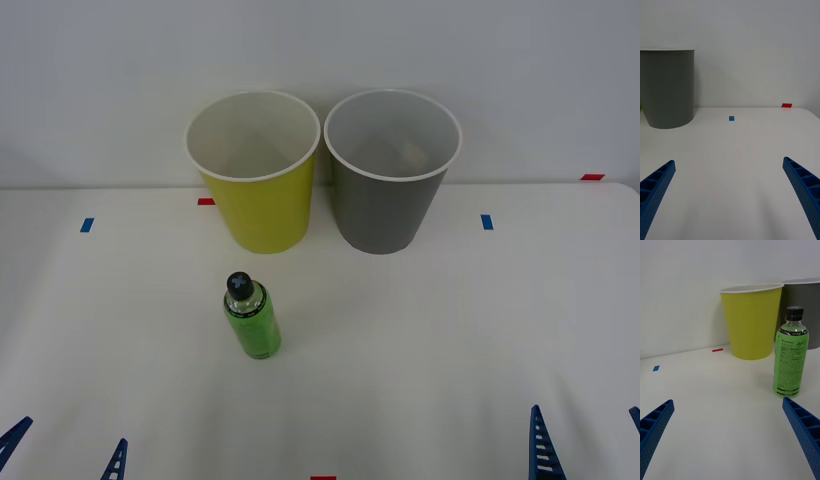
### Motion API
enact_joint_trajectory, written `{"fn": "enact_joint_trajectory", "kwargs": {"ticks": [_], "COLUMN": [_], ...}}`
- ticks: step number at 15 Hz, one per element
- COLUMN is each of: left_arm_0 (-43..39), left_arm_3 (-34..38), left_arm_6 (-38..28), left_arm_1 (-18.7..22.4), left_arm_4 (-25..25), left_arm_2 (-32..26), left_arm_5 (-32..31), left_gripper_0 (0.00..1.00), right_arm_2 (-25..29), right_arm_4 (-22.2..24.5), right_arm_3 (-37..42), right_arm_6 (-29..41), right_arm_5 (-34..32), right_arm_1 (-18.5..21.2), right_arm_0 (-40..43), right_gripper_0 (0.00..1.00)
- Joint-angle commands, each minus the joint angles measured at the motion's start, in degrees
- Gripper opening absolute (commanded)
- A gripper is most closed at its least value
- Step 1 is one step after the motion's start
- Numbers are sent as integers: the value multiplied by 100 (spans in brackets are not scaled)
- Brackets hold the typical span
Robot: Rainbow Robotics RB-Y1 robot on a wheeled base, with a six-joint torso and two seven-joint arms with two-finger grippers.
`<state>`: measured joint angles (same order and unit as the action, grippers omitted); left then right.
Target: Put cans in the gray bin and PET bottles in the light green bin.
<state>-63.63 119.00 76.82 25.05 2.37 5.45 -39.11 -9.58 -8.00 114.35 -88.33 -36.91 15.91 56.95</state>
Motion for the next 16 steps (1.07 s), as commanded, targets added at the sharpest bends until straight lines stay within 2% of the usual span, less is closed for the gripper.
{"fn": "enact_joint_trajectory", "kwargs": {"ticks": [1, 16], "left_arm_0": [0, 0], "left_arm_3": [0, 0], "left_arm_6": [0, 0], "left_arm_1": [0, 0], "left_arm_4": [0, 0], "left_arm_2": [0, 0], "left_arm_5": [0, 0], "left_gripper_0": [100, 100], "right_arm_2": [0, 0], "right_arm_4": [0, 0], "right_arm_3": [0, 0], "right_arm_6": [0, 0], "right_arm_5": [0, 0], "right_arm_1": [0, 0], "right_arm_0": [0, 0], "right_gripper_0": [99, 100]}}
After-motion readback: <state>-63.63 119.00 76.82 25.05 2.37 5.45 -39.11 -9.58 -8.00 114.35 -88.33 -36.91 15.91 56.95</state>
